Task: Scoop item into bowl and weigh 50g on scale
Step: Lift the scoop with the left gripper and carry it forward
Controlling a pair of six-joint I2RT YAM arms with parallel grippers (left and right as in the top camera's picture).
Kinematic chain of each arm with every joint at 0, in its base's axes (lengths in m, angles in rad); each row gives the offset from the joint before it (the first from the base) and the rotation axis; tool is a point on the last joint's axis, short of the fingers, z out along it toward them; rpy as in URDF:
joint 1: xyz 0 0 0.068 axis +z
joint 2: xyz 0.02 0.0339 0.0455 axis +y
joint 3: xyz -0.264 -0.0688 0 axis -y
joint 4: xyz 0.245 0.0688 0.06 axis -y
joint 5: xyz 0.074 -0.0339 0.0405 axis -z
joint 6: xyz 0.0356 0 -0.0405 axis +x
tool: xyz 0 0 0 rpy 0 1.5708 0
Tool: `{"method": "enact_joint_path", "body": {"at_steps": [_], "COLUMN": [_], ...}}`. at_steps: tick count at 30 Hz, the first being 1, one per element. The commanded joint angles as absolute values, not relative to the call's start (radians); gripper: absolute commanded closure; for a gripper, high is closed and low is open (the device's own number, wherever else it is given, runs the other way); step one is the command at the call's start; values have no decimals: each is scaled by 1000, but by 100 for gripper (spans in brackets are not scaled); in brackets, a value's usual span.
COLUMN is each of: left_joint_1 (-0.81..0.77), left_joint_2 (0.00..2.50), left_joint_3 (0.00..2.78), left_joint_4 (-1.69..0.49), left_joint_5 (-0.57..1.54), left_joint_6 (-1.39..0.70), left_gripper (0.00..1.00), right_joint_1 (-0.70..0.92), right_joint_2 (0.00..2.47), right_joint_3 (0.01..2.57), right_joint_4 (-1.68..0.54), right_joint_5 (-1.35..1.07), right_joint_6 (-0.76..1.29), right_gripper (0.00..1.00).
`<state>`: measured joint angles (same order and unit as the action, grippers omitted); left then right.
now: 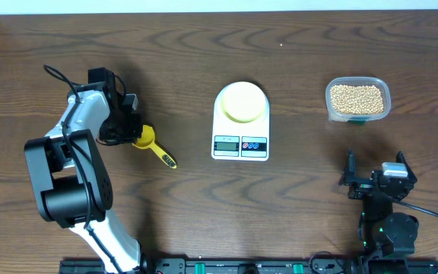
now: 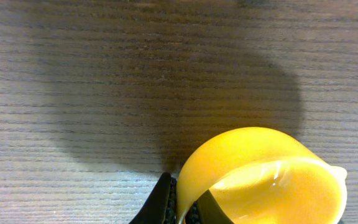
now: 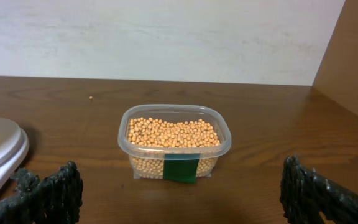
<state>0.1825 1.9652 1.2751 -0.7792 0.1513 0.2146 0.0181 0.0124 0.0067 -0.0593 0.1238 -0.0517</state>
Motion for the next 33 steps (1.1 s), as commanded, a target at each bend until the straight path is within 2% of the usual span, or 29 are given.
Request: {"method": "enact_joint_path", "body": {"at_steps": [1,19,33], "left_joint_1": [184,184,184], "left_joint_2": [1899,1537,1522], "left_joint_3": [1288,1290,1290], "left_joint_4": [-783,-711,-508], "left_joint_5": [147,147,147], "left_joint_6": [220,73,-143], "left_gripper": [92,92,92], "right_joint_1": [23,23,23], "right_joint_2": [9,9,9], "right_joint_3": [6,6,6], "right_joint_4": [-64,-64,-64], "right_joint_5": [124,124,124], "right_joint_6": [-39,-38,-39], "right_gripper": [1,1,1]}}
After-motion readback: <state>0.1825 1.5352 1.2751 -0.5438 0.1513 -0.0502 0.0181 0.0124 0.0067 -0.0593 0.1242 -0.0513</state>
